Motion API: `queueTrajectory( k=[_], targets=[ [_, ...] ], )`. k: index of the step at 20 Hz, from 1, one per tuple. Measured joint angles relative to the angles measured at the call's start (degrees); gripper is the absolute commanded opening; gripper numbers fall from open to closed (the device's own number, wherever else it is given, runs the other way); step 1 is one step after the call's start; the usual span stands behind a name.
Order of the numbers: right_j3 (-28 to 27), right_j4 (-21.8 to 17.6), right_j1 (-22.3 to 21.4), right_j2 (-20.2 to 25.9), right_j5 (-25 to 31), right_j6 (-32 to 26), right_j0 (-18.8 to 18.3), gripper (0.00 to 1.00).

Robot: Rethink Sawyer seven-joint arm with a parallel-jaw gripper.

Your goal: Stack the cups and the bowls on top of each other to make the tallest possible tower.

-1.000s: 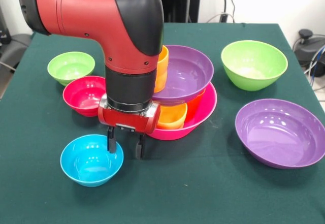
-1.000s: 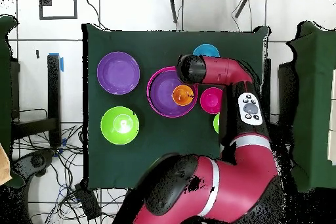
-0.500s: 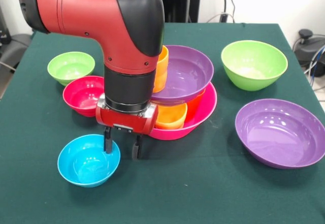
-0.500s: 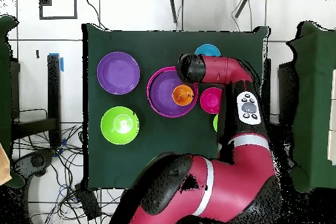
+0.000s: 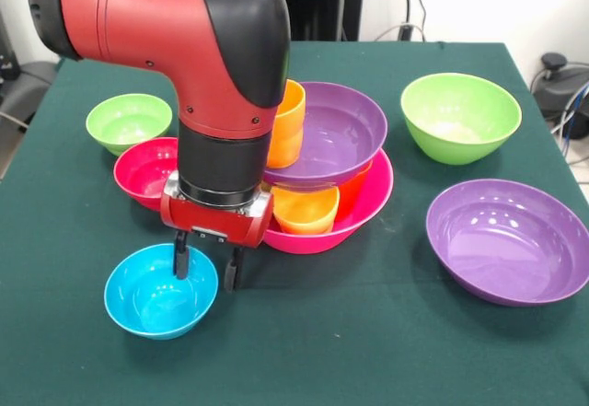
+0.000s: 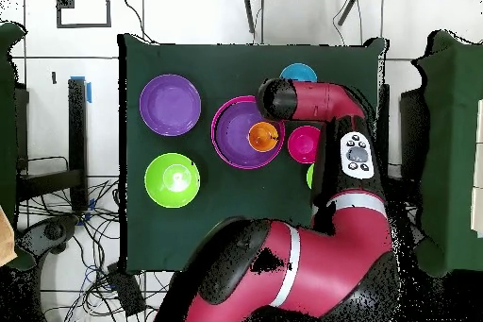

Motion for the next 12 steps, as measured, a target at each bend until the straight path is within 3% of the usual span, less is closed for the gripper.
queueTrajectory(
  k=[7,8,12],
  targets=[
    [0.0,0.0,0.1,-0.6,-2.1,0.0,0.0,1.00],
    [0.0,0.0,0.1,-0.6,-2.9,0.0,0.0,0.00],
    [-0.2,0.0,0.0,-1.0,-3.8,0.0,0.1,0.00]
  ],
)
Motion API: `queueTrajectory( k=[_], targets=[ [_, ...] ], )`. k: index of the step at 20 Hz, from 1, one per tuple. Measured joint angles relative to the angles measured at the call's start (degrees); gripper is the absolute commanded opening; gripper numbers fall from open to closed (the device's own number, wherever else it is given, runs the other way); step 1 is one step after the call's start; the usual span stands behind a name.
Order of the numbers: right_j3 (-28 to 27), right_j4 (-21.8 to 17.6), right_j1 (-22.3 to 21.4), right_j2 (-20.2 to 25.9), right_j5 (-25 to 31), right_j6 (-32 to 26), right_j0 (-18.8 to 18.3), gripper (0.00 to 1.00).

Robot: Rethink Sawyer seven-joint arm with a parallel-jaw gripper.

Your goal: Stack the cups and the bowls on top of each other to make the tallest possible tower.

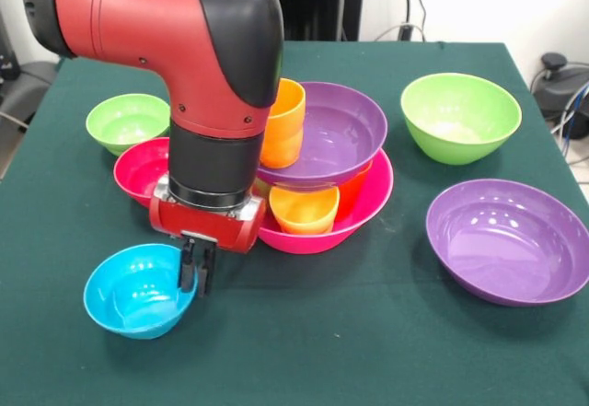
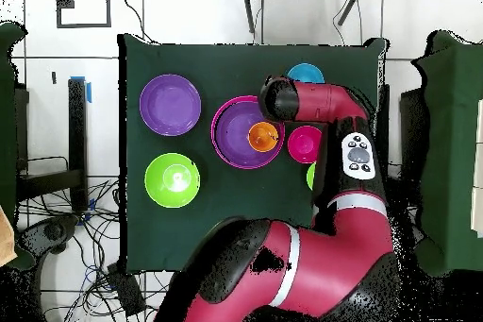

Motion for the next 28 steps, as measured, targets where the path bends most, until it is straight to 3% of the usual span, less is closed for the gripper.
queueTrajectory(
  k=[13,19,28],
  targets=[
    [-0.9,3.0,-0.8,-0.9,0.5,0.0,0.1,0.00],
    [-0.9,5.3,-4.3,-1.3,8.6,0.0,0.6,0.00],
    [-0.9,9.3,-13.1,-2.1,22.2,0.0,1.4,0.00]
  ],
)
